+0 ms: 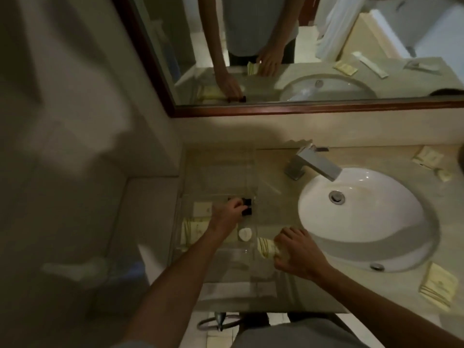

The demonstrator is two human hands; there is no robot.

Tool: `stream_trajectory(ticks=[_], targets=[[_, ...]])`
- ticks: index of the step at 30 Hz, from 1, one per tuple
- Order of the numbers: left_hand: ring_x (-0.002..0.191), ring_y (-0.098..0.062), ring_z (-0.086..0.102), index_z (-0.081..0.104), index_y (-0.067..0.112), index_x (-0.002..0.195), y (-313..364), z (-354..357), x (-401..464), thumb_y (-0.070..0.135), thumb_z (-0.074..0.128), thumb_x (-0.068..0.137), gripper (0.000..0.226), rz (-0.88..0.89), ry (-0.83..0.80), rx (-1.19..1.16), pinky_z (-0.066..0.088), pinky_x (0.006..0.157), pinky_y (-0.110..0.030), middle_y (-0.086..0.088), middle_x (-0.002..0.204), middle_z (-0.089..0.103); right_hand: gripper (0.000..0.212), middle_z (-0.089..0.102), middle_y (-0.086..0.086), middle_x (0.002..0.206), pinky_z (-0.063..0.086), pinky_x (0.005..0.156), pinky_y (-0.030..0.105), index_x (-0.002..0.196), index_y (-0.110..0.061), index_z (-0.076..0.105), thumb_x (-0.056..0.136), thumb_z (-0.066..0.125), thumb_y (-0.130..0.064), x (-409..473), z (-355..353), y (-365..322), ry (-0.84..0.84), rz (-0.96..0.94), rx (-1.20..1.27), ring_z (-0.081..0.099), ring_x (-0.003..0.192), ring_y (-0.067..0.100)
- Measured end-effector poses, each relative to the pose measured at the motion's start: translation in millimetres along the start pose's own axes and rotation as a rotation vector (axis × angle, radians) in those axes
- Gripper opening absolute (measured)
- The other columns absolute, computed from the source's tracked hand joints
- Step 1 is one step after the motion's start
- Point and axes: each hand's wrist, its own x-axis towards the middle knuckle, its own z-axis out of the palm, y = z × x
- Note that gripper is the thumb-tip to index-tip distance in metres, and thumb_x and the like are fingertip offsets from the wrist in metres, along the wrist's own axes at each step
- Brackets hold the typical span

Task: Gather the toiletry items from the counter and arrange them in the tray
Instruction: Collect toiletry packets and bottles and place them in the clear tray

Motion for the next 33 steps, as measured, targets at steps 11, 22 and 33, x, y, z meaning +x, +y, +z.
stream_trajectory(ticks=[11, 22, 33], targets=[[0.095, -0.032, 0.058, 0.065, 0.009, 0.109, -98.4, -88.8, -27.7, 0.005, 0.057, 0.085, 0.026, -0.062, 0.177, 0.255, 0.049, 0.076, -0.041, -0.011, 0.107, 0.062, 0.059, 0.051, 0.008, 0.128, 0.041, 0.099, 0.043, 0.127, -0.017, 0.054, 0.080, 0.069, -0.047, 131.5, 27.4, -161.3, -0.117, -0.173, 0.011, 0.046, 0.115, 0.026], [0.102, -0.031, 0.059, 0.058, 0.016, 0.120, -103.2, -50.8, -88.6, 0.036, 0.073, 0.062, 0.063, -0.046, -0.055, 0.291, 0.047, 0.082, -0.042, -0.008, 0.119, 0.058, 0.061, 0.050, 0.004, 0.131, 0.047, 0.096, 0.039, 0.134, -0.020, 0.047, 0.081, 0.073, -0.038, 115.0, 29.1, -118.7, -0.038, -0.099, 0.227, 0.051, 0.113, 0.022], [0.105, -0.028, 0.055, 0.054, 0.021, 0.127, 108.3, 44.1, 24.9, 0.049, 0.062, 0.060, 0.073, 0.233, -0.056, 0.092, 0.040, 0.088, -0.039, -0.004, 0.118, 0.057, 0.042, 0.059, 0.006, 0.113, 0.043, 0.087, 0.041, 0.117, -0.018, 0.060, 0.076, 0.066, -0.026, -21.1, -22.8, 127.1, 0.246, 0.300, 0.024, 0.052, 0.104, 0.029]])
